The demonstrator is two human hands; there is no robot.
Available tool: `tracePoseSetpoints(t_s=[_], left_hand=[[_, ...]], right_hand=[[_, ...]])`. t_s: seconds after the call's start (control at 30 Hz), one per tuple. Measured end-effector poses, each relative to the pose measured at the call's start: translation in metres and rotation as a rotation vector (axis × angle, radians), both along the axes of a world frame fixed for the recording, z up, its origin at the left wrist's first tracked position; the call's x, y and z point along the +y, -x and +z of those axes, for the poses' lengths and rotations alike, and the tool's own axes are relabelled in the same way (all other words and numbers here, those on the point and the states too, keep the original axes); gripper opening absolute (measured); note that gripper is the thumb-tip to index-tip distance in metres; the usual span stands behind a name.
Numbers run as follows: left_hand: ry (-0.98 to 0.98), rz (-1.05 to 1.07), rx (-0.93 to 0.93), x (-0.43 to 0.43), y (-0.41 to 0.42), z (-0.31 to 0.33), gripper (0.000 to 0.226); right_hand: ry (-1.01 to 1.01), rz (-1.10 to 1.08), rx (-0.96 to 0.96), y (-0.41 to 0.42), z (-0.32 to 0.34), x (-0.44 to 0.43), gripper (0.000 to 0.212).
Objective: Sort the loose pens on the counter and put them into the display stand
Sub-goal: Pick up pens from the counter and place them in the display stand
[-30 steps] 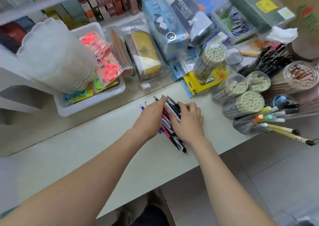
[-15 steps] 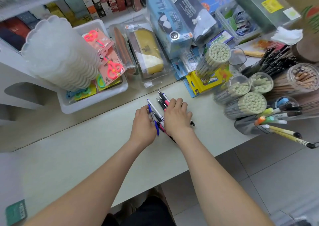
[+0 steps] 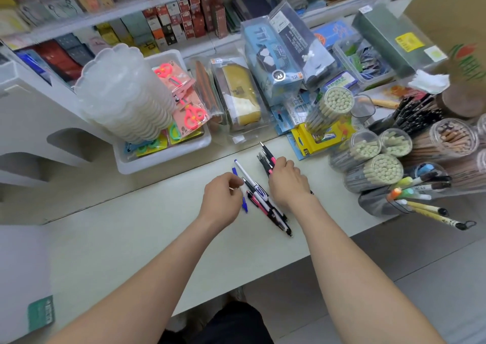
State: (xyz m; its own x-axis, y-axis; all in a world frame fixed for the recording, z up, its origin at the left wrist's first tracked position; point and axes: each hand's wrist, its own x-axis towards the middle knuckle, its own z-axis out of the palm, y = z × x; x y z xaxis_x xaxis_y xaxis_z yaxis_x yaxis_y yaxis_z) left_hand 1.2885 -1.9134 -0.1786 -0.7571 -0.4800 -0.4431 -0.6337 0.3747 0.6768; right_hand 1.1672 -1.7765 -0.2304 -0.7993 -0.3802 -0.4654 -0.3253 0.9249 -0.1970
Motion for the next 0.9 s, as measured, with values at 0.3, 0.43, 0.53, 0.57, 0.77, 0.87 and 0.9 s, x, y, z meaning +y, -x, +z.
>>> tracePoseSetpoints(t_s=[0.3, 0.43, 0.53, 0.57, 0.77, 0.87, 0.9], left_hand=[[-0.108, 0.136, 0.157, 0.006, -0.006, 0.038, 0.021], [-0.305, 0.144, 0.089, 0.004, -0.013, 0.049, 0.032], [-0.659, 0.215, 0.128, 0.000, -0.025, 0.063, 0.051], [-0.712, 0.231, 0.148, -0.001, -0.030, 0.066, 0.050], [-0.929, 0.373, 0.187, -0.021, -0.074, 0.079, 0.039], [-0.961, 0.416, 0.204, -0.032, -0.093, 0.087, 0.030], [-0.964, 0.434, 0.219, -0.036, -0.099, 0.091, 0.033]], right_hand=[[0.300, -0.005, 0.073, -0.018, 0.053, 0.004, 0.013], [0.368, 0.031, -0.002, -0.044, 0.075, -0.007, 0.016], [0.464, 0.074, -0.132, -0.078, 0.099, -0.019, 0.024], [0.490, 0.082, -0.177, -0.090, 0.105, -0.023, 0.026], [0.727, -0.060, -0.363, -0.144, 0.140, -0.048, 0.090], [0.738, -0.069, -0.451, -0.155, 0.156, -0.059, 0.103], [0.736, -0.057, -0.472, -0.157, 0.158, -0.063, 0.103]])
